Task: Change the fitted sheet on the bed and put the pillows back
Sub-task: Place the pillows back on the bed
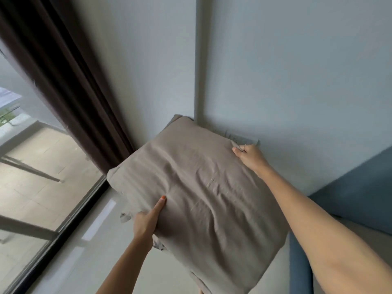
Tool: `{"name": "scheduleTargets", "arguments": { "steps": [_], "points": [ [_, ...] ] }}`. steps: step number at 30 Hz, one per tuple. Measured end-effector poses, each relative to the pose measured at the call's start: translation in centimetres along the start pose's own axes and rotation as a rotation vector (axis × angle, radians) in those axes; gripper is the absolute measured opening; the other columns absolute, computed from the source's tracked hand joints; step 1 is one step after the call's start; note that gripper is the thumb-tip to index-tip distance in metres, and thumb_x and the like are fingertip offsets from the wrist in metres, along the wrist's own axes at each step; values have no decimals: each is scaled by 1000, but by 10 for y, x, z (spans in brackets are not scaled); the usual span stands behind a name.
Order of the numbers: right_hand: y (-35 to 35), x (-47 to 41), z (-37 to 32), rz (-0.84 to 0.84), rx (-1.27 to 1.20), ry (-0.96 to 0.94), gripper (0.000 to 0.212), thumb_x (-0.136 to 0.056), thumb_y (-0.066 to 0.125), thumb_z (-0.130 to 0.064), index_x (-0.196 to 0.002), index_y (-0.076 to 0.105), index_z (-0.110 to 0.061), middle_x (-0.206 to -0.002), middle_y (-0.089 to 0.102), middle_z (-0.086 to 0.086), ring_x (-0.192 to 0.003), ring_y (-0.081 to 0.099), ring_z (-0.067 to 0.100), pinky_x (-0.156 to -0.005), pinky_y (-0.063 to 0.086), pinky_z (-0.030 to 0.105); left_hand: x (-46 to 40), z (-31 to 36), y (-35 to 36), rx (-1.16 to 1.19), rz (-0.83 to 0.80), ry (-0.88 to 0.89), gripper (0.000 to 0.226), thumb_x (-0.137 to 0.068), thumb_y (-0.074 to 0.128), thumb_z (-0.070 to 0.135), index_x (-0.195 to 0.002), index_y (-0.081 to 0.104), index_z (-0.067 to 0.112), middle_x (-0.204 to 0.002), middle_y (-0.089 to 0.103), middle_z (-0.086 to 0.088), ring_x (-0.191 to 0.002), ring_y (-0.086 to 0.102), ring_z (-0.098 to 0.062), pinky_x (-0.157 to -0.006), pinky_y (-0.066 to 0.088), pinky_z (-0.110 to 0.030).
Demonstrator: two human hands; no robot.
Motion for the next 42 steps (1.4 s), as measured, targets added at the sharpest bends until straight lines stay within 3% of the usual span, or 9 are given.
{"name": "scheduleTargets", "arguments": {
  "steps": [9, 12, 16, 20, 23, 27, 31, 35, 42],
  "points": [
    [-58, 174, 62, 452, -239, 239, 45, -93, 56, -35, -56, 41, -15, -59, 35, 1, -58, 35, 14, -57, 22, 32, 70, 29, -8, -196, -259, 273, 62, -78, 78, 37, -127, 57, 6, -119, 62, -7, -112, 57, -27, -88, 45, -29],
    [-66, 237, 97, 574, -398, 314, 49, -89, 57, -39, -90, 64, 10, -80, 50, -5, -76, 43, 10, -69, 29, 26, 88, 32, 4, -265, -364, 317, 65, -72, 82, 39, -123, 60, 6, -118, 65, -7, -106, 61, -25, -89, 48, -31],
    [-75, 332, 136, 726, -543, 441, 39, -92, 58, -32, -101, 67, 5, -92, 62, -3, -87, 53, 10, -78, 41, 28, 119, 32, 42, -436, -509, 389, 85, -55, 85, 56, -119, 63, 5, -113, 68, -7, -102, 63, -24, -91, 50, -34],
    [-86, 417, 165, 886, -584, 611, 44, -95, 55, -31, -104, 62, 12, -84, 53, 6, -78, 54, 22, -70, 36, 28, 163, 24, 96, -589, -663, 503, 89, -55, 84, 58, -122, 61, 4, -118, 65, -10, -108, 61, -29, -96, 50, -39],
    [-94, 473, 184, 1055, -641, 681, 41, -97, 53, -25, -112, 59, 12, -114, 63, 15, -109, 58, 28, -89, 43, 32, 199, 14, 140, -683, -756, 561, 76, -70, 80, 51, -122, 58, -1, -118, 62, -13, -110, 58, -33, -93, 49, -39],
    [-105, 535, 207, 1225, -727, 750, 32, -97, 54, -26, -98, 67, 3, -99, 65, 10, -96, 60, 23, -79, 43, 28, 250, -6, 199, -789, -879, 622, 75, -74, 76, 50, -125, 54, 0, -117, 59, -12, -111, 56, -34, -89, 47, -37],
    [-118, 580, 243, 1434, -783, 829, 38, -95, 57, -27, -91, 62, 11, -107, 64, 28, -95, 64, 33, -80, 48, 36, 305, -26, 267, -869, -1007, 666, 82, -69, 79, 54, -127, 52, 2, -121, 60, -11, -108, 57, -31, -89, 49, -38],
    [-134, 603, 285, 1553, -854, 895, 31, -94, 58, -25, -86, 66, 3, -101, 66, 28, -86, 62, 28, -88, 48, 44, 356, -47, 347, -977, -1090, 741, 80, -70, 77, 56, -126, 51, 4, -117, 58, -9, -110, 56, -30, -93, 48, -40],
    [-166, 609, 357, 1676, -988, 985, 27, -98, 52, -21, -102, 69, -1, -95, 65, 7, -91, 57, 19, -88, 45, 34, 423, -87, 479, -1164, -1164, 843, 91, -70, 75, 61, -135, 47, 3, -129, 55, -13, -116, 54, -33, -98, 47, -44]
  ]
}}
Point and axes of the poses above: each hand's wrist, its own x-axis away from the middle knuckle, its own y-axis out of the palm, z = x × y, the point moved 4 cm from there along -x, towards the middle knuckle
